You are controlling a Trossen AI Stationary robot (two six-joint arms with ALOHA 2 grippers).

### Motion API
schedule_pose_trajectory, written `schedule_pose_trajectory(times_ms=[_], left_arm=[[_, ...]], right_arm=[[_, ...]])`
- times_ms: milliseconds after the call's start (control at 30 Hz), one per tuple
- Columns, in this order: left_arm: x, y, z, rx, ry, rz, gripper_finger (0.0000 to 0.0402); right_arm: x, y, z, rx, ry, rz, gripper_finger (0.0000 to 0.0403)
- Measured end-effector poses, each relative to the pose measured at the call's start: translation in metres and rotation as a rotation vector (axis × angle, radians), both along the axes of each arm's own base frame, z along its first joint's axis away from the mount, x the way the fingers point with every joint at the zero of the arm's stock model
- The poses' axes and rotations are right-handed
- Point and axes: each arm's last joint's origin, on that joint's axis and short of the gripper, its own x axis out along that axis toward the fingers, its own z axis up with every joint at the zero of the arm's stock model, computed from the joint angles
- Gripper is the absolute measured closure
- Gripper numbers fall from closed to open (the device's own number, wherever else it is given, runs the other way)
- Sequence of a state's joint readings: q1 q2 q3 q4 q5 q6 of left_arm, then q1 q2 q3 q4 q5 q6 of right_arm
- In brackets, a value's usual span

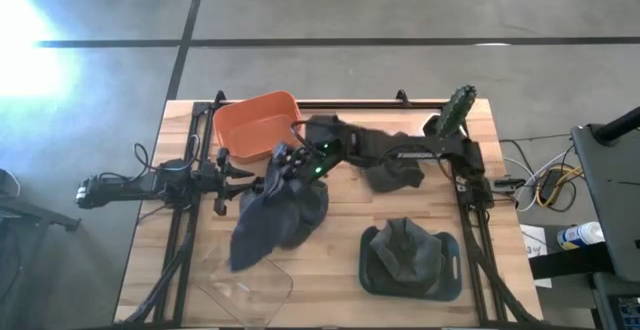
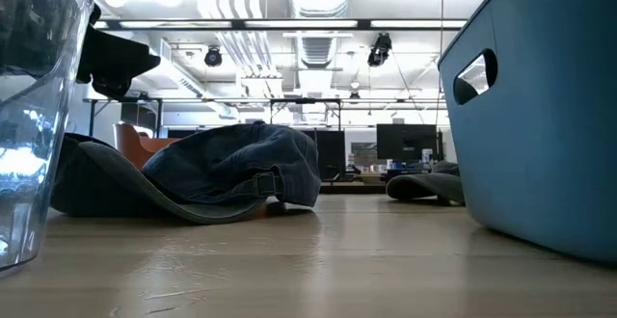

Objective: Pick & Place hat
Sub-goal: Put the right blue cap into the transparent bin

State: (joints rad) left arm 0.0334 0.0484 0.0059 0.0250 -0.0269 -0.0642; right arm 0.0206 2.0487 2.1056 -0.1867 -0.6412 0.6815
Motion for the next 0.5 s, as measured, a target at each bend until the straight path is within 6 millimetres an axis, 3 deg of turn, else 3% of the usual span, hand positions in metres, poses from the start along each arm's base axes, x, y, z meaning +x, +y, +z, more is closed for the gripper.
schedule_pose_trajectory(times_ms=[200, 500], left_arm=[[0.0, 0.0, 0.0, 0.0, 0.002, 0.0, 0.0262], [0.0, 0.0, 0.0, 0.0, 0.002, 0.0, 0.0262]], right_arm=[[0.035, 0.009, -0.03, 0.186, -0.102, 0.246, 0.0392], [0.076, 0.025, -0.117, 0.393, -0.007, 0.411, 0.0391]])
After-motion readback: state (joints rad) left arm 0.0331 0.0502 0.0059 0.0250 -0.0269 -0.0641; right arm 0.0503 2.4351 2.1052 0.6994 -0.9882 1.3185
